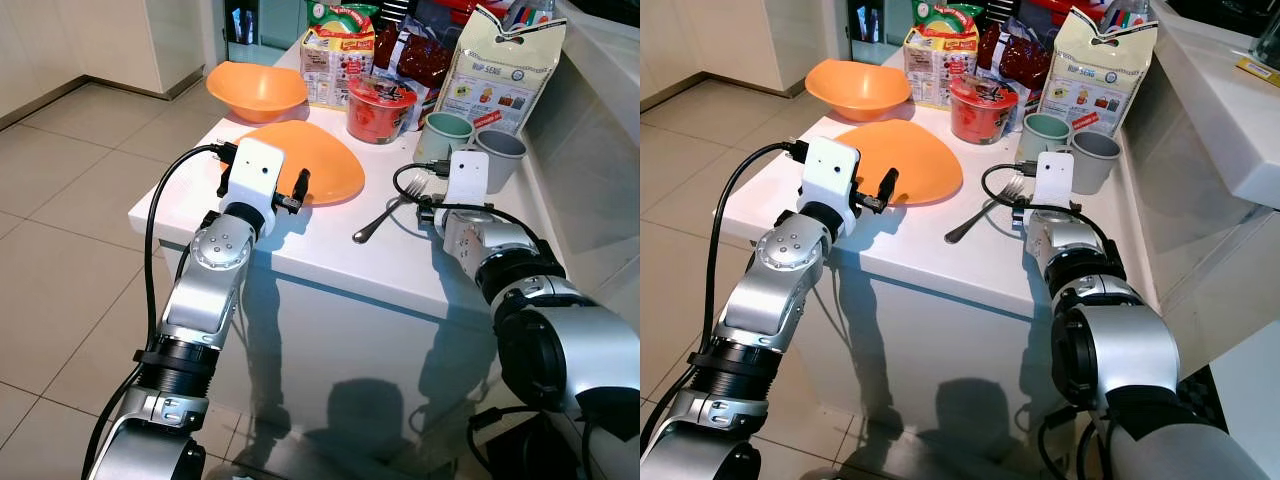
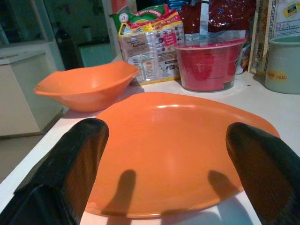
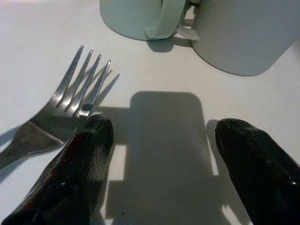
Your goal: Setting the table
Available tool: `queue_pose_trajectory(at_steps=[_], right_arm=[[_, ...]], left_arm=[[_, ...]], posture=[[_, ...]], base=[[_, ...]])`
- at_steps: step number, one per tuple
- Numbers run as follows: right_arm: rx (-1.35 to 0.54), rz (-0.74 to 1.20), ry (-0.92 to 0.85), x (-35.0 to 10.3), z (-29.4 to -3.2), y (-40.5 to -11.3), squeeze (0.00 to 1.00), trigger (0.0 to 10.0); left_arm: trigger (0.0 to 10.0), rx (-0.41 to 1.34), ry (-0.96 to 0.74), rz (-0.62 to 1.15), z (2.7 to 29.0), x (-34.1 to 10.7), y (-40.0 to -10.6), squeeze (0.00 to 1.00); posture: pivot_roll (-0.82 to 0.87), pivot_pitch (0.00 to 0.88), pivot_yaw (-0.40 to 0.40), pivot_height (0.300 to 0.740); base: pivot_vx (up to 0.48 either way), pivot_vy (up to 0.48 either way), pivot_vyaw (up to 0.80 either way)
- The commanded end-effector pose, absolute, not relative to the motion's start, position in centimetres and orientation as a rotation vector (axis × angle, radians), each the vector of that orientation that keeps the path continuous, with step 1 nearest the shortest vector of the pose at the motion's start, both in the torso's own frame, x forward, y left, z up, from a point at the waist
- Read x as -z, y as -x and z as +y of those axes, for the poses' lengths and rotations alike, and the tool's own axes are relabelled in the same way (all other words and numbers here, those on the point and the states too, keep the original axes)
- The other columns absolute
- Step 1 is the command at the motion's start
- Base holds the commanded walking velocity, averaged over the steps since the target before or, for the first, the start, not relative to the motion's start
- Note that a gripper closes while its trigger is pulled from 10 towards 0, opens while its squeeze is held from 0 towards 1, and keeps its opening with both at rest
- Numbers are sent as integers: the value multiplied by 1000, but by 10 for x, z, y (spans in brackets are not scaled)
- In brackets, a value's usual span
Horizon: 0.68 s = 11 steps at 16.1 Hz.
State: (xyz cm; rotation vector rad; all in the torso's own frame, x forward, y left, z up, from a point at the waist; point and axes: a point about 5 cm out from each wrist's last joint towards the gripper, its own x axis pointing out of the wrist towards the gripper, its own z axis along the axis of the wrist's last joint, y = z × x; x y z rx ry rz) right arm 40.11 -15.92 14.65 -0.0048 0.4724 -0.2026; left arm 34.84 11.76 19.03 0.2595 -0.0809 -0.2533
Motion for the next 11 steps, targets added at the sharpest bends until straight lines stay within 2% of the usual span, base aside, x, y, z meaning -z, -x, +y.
queue_pose_trajectory(at_steps=[1,5,8,10,11], right_arm=[[201,461,-28,-157,-155,-405,0,8667],[162,468,-106,-169,-141,-409,0,9059],[134,479,-143,-174,-130,-410,0,8471],[133,489,-120,-167,-129,-408,0,7608],[134,496,-118,-166,-129,-407,0,7765]], left_arm=[[10000,259,-258,-100,115,-194,-346,0],[10000,262,-257,-102,113,-195,-347,0],[10000,267,-256,-102,112,-195,-349,0],[10000,271,-258,-101,112,-195,-349,0],[10000,272,-259,-101,112,-195,-349,0]], posture=[[187,0,-132,740],[178,0,-130,740],[172,0,-127,740],[172,0,-122,740],[172,0,-119,740]], base=[[0,0,0],[0,0,0],[0,0,0],[0,0,0],[0,0,0]])
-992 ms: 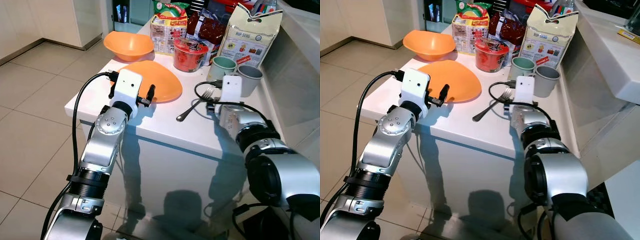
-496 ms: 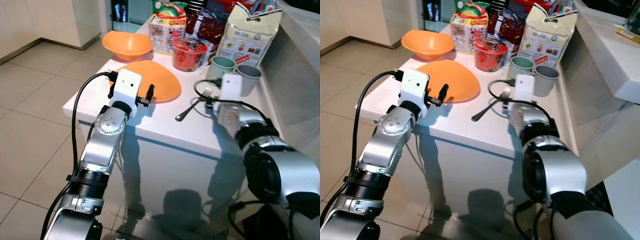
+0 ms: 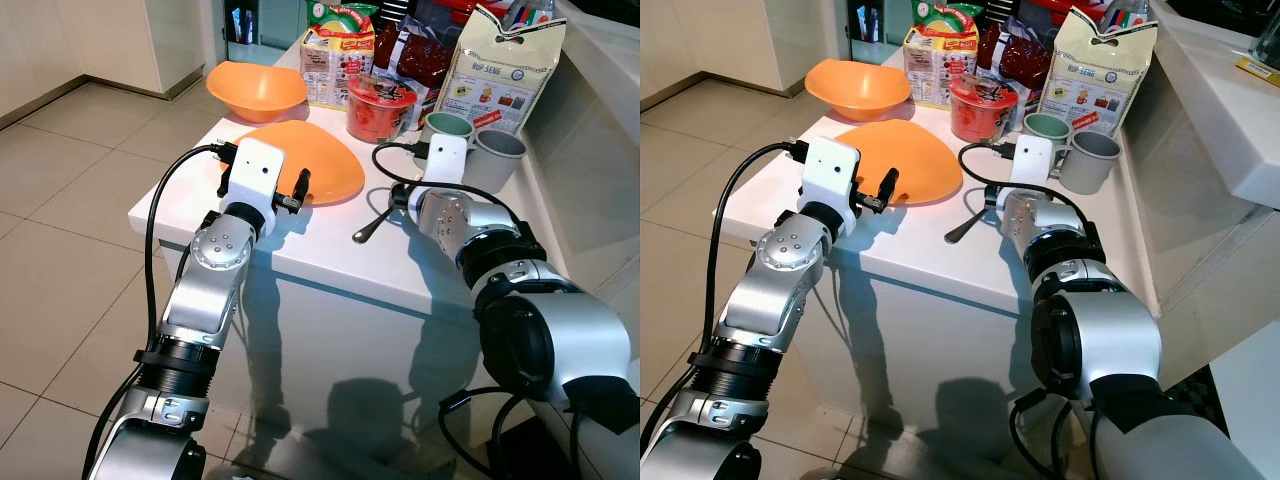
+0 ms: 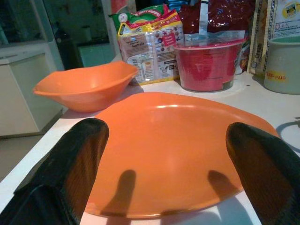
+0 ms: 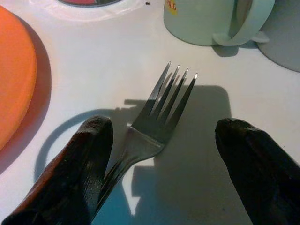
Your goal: Setting the table
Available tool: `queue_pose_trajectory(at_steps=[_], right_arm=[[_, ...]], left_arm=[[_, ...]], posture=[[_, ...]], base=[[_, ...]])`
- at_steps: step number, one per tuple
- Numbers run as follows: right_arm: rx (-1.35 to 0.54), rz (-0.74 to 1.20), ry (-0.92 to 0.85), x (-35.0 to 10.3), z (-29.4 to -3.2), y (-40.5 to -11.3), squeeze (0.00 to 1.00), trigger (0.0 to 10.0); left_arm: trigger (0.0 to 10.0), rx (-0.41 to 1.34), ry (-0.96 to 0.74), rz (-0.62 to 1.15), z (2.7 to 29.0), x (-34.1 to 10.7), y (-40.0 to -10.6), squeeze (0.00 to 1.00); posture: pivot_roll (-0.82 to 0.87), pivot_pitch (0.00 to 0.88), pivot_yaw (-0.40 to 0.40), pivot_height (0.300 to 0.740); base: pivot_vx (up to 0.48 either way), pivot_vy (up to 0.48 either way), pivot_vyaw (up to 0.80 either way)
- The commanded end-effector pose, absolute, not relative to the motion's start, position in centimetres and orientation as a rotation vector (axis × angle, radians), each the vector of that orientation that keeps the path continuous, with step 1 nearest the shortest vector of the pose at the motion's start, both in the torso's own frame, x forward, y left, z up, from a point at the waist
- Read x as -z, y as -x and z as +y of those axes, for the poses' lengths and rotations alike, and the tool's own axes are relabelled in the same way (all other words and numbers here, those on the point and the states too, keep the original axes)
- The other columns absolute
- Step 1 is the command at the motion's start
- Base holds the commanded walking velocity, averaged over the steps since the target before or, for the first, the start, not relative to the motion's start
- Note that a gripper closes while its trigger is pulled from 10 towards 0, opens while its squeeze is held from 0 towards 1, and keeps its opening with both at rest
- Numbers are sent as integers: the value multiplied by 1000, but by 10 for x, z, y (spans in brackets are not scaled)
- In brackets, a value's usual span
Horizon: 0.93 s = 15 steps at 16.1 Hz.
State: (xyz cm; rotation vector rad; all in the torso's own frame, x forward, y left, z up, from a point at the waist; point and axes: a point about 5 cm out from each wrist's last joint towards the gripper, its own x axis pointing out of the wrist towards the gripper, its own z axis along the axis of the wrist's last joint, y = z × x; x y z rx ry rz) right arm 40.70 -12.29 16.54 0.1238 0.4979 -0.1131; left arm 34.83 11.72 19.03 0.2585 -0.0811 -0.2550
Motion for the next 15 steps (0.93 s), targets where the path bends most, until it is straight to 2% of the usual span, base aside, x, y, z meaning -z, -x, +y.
queue_pose_trajectory(at_steps=[1,4,15], right_arm=[[135,500,-115,-165,-128,-407,0,8039],[156,509,-108,-164,-130,-405,0,9059],[177,514,-89,-158,-133,-403,0,9020]], left_arm=[[10000,272,-260,-102,113,-195,-349,0],[10000,273,-261,-103,113,-196,-349,0],[10000,276,-260,-103,111,-195,-349,0]], posture=[[172,0,-117,740],[167,0,-121,740],[166,0,-126,740]], base=[[0,0,0],[0,0,0],[0,0,0]])
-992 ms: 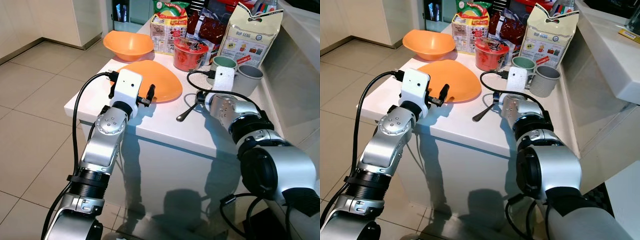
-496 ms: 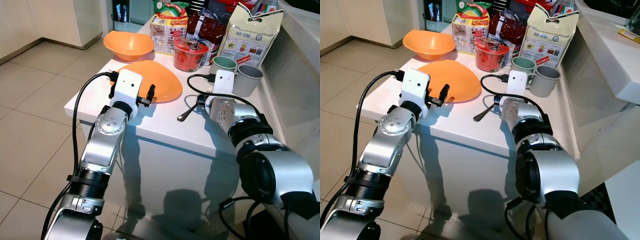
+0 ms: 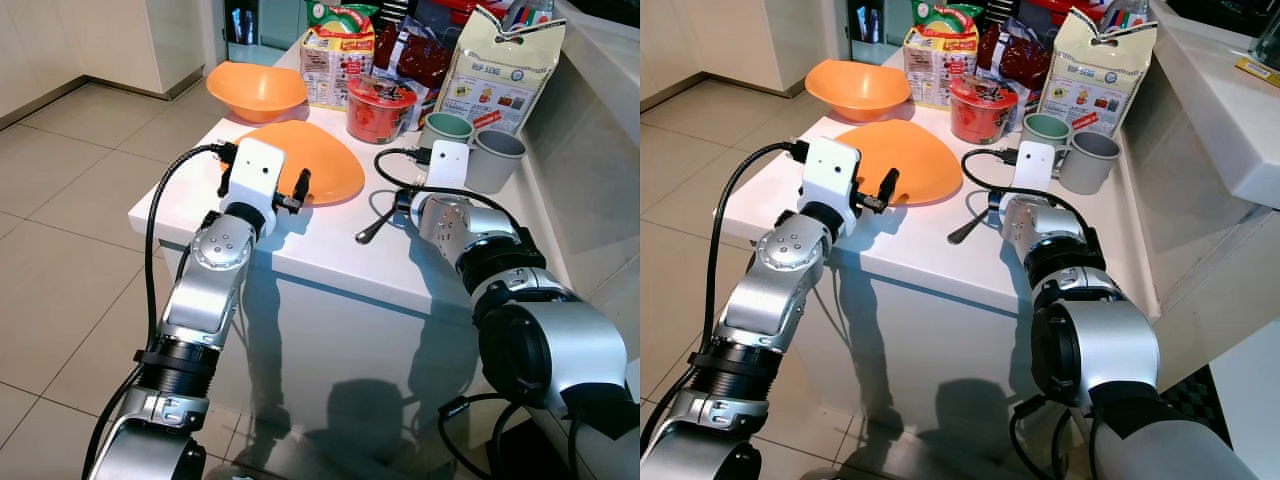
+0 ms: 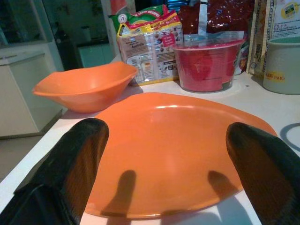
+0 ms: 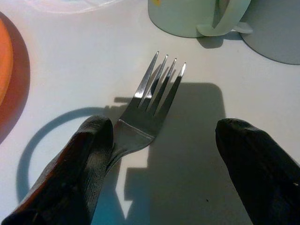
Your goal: Setting the table
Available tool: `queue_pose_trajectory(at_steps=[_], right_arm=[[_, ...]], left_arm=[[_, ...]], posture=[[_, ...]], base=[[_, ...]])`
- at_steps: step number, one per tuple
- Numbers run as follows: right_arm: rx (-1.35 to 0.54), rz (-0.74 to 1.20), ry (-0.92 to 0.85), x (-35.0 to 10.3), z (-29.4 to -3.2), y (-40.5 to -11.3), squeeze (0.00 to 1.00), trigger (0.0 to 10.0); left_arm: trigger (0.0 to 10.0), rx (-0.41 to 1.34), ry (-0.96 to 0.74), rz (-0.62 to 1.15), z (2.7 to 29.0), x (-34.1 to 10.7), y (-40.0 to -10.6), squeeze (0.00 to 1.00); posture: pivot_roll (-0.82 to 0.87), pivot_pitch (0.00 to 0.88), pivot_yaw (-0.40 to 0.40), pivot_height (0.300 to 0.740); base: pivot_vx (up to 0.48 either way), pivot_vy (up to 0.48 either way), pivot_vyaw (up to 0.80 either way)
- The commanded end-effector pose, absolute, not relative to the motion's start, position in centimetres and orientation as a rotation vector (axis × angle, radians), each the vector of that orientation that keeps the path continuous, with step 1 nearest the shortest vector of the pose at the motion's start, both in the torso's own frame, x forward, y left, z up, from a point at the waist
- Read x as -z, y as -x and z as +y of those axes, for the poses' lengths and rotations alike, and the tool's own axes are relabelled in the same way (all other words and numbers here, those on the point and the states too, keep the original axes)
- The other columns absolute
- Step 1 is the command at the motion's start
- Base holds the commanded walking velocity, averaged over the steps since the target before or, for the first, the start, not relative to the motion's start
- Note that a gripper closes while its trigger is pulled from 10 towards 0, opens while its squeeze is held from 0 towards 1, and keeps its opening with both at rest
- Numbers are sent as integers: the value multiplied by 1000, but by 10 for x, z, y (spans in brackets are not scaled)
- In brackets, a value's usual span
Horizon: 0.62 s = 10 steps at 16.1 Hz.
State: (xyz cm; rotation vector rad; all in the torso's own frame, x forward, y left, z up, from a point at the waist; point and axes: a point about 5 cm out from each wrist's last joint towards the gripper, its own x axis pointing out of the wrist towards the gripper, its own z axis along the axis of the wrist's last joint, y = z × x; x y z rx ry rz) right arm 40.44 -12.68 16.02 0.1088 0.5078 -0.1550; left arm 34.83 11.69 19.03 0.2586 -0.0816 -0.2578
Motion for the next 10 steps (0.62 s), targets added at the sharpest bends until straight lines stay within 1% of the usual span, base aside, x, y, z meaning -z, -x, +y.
queue_pose_trajectory(at_steps=[1,7,8,9,10], right_arm=[[177,514,-89,-158,-133,-403,0,9020],[177,514,-89,-158,-133,-403,0,9020],[182,518,-85,-157,-134,-402,0,9137],[161,525,-71,-149,-124,-399,0,10000],[149,520,-71,-146,-119,-398,0,10000]], left_arm=[[10000,276,-260,-103,111,-195,-349,0],[10000,276,-260,-103,111,-195,-349,0],[10000,276,-259,-103,111,-195,-349,0],[10000,267,-264,-107,113,-197,-349,0],[10000,264,-267,-108,114,-198,-349,0]], posture=[[166,0,-126,740],[166,0,-126,740],[166,0,-127,740],[189,0,-127,740],[194,0,-125,740]], base=[[0,0,0],[0,0,0],[0,0,0],[0,0,0],[0,0,0]])
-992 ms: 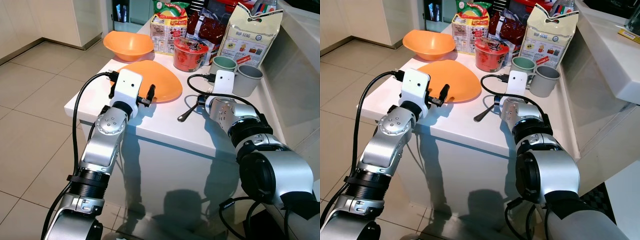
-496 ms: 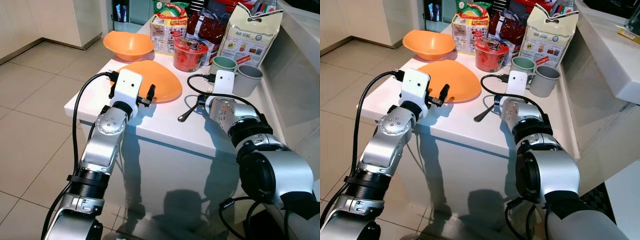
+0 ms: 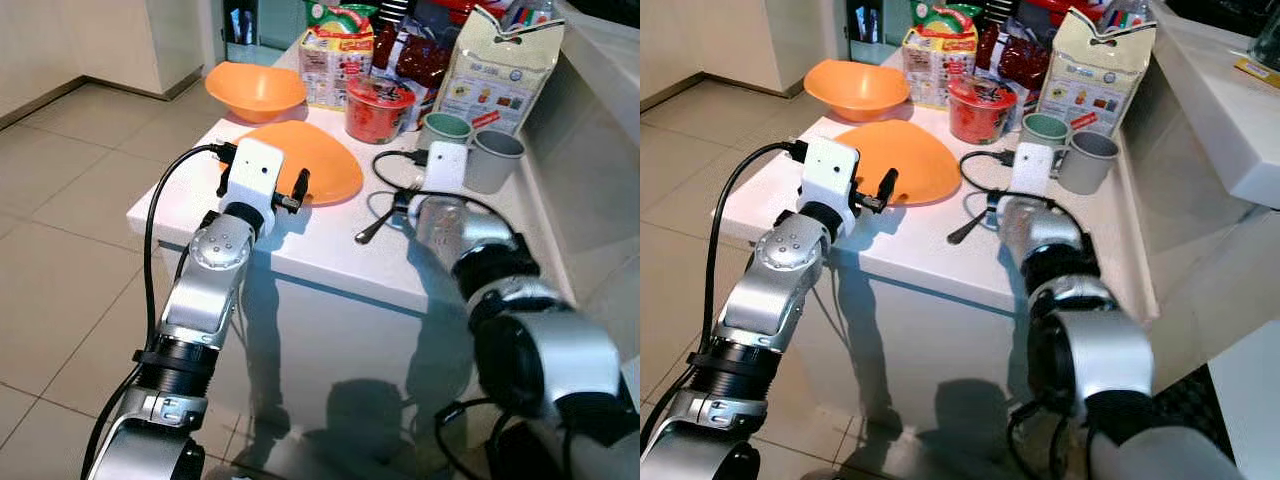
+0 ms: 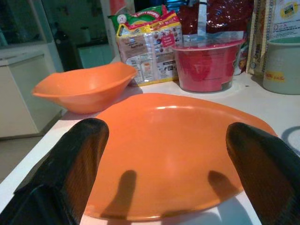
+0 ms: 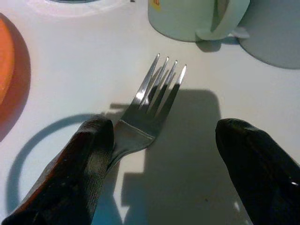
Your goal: Setting the table
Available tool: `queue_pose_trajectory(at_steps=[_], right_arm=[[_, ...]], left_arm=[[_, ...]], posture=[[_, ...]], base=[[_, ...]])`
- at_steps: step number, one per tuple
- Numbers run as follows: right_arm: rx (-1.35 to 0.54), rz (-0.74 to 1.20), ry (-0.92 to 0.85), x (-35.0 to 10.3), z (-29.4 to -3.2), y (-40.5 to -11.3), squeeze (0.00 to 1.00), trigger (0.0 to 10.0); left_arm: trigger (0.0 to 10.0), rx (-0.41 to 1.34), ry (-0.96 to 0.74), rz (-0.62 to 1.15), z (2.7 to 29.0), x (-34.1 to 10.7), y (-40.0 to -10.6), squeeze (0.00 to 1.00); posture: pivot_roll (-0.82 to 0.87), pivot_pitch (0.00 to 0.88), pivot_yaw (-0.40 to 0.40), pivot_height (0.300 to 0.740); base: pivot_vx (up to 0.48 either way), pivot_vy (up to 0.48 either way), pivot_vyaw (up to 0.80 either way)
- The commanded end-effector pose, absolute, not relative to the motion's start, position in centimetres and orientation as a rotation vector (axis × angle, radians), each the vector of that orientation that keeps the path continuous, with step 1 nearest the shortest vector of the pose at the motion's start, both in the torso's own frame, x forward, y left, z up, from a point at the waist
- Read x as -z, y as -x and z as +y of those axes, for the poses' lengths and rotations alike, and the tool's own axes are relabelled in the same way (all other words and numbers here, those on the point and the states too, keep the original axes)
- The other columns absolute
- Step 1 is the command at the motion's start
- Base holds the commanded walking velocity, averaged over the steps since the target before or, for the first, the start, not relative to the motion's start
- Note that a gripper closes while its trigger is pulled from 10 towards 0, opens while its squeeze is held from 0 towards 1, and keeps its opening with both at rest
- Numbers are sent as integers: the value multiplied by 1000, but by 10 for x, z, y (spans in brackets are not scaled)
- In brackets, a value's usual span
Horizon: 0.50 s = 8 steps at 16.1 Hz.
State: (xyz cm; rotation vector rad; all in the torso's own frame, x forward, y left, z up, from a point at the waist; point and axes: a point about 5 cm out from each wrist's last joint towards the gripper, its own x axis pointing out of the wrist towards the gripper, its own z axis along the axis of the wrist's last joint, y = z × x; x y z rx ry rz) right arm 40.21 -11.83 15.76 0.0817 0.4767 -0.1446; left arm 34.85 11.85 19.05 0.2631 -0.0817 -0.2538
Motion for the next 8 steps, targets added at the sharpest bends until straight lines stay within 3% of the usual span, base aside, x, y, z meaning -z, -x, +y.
queue_pose_trajectory(at_steps=[1,2,3,4,5,6,7,8], right_arm=[[146,515,-76,-148,-118,-398,0,9843],[136,505,-89,-152,-115,-400,0,6941],[134,503,-93,-153,-114,-400,0,6941],[135,503,-99,-154,-113,-400,0,5569],[135,509,-102,-153,-113,-400,0,6196],[132,512,-101,-152,-111,-399,0,5529],[128,512,-99,-151,-110,-398,0,5529],[122,513,-86,-148,-108,-396,0,0]], left_arm=[[10000,265,-268,-108,115,-198,-349,0],[10000,264,-271,-109,116,-198,-349,0],[10000,263,-272,-109,116,-198,-349,0],[10000,263,-273,-110,116,-198,-350,0],[10000,266,-273,-112,116,-199,-349,0],[10000,267,-274,-112,115,-199,-349,0],[10000,268,-274,-112,115,-199,-349,0],[10000,268,-274,-112,115,-199,-349,0]], posture=[[194,0,-125,740],[195,0,-123,740],[195,0,-123,740],[196,0,-121,740],[196,0,-121,740],[196,0,-121,740],[196,0,-121,740],[196,0,-121,740]], base=[[0,0,0],[0,0,0],[0,0,0],[0,0,0],[0,0,0],[0,0,0],[0,0,0],[0,0,0]])
